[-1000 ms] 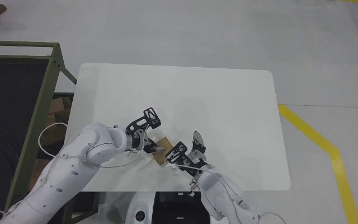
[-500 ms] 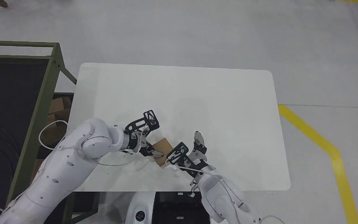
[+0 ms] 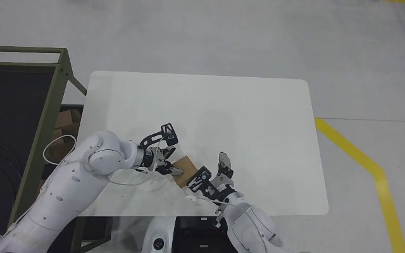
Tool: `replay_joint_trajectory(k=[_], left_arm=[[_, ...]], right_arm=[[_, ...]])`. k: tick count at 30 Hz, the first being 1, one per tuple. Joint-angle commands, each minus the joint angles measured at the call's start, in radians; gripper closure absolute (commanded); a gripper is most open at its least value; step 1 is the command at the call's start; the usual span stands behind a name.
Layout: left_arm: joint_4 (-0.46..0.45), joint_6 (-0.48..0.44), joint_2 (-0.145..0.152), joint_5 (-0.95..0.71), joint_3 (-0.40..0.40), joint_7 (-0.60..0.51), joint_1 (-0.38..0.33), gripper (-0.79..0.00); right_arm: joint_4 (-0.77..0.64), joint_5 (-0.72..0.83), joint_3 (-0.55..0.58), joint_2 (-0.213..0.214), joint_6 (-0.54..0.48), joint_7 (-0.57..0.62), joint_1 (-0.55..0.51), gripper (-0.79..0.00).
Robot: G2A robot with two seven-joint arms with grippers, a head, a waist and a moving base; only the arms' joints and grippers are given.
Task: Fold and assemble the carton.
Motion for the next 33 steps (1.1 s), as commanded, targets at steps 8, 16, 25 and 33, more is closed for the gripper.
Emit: replay_joint_trajectory(k=[8, 16, 25, 33], left_arm=[[0.008, 0.004, -0.002, -0.001, 0.019, -0.001, -0.016, -0.646], [0.011, 0.010, -0.002, 0.003, 0.026, 0.005, -0.024, -0.634], [0.017, 0.004, -0.002, -0.002, 0.038, 0.004, -0.032, -0.594], [0.019, 0.000, -0.002, -0.007, 0.046, 0.008, -0.038, -0.625]], right_arm=[[0.019, -0.012, -0.020, -0.013, 0.025, 0.023, 0.021, -0.785], [0.022, -0.046, -0.040, -0.018, 0.009, 0.008, 0.020, -0.785], [0.036, -0.068, -0.053, -0.029, 0.029, 0.038, 0.032, -0.785], [0.054, -0.063, -0.068, -0.040, 0.054, 0.042, 0.055, -0.785]])
